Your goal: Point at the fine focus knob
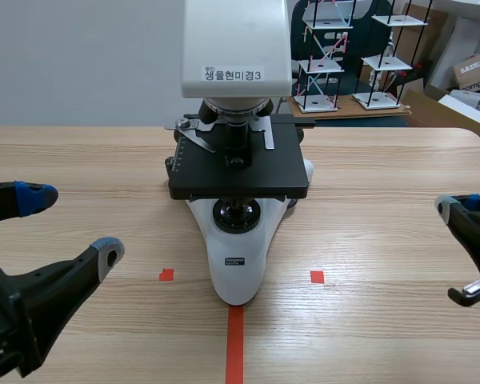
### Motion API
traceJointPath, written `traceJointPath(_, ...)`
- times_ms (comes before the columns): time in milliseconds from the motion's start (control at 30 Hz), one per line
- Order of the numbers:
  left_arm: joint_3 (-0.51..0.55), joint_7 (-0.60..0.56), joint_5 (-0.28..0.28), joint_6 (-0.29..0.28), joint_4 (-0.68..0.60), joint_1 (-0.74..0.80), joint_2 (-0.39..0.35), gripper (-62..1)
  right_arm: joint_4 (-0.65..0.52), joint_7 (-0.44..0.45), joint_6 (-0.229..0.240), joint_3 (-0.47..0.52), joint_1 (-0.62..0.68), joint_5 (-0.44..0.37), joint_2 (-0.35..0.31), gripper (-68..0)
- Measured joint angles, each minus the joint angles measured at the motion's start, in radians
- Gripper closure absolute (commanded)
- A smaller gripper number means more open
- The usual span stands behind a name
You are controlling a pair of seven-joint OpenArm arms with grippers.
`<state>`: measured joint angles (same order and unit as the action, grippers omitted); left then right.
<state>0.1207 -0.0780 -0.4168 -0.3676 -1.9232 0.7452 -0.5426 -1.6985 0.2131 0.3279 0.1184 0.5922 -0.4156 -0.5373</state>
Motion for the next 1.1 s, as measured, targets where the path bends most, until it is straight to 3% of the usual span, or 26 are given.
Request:
traceJointPath(200, 0.0, 0.0, 0.0, 0.0, 0.0, 0.0, 0.0, -58.1, 0.15, 0.036, 0.024, 0.0, -0.122, 0.0, 0.0, 0.1)
traceJointPath(300, 0.0, 0.0, 0.0, 0.0, 0.0, 0.0, 0.0, -58.1, 0.219, 0.048, 0.073, 0.0, -0.191, 0.006, 0.0, 0.1)
traceJointPath(400, 0.0, 0.0, 0.0, 0.0, 0.0, 0.0, 0.0, -58.1, 0.288, 0.048, 0.087, 0.0, -0.262, 0.023, 0.005, 0.1)
traceJointPath(633, 0.0, 0.0, 0.0, 0.0, 0.0, 0.0, 0.0, -58.1, 0.505, 0.116, 0.214, 0.0, -0.448, 0.042, -0.003, 0.1)
traceJointPath(733, 0.0, 0.0, 0.0, 0.0, 0.0, 0.0, 0.0, -58.1, 0.605, 0.147, 0.244, 0.0, -0.534, 0.1, -0.006, 0.1)
traceJointPath(900, 0.0, 0.0, 0.0, 0.0, 0.0, 0.0, 0.0, -58.1, 0.728, 0.212, 0.334, 0.0, -0.663, 0.196, -0.006, 0.1)
traceJointPath(1100, 0.0, 0.0, 0.0, 0.0, 0.0, 0.0, 0.0, -58.1, 0.803, 0.255, 0.354, -0.039, -0.8, 0.283, -0.006, 0.1)
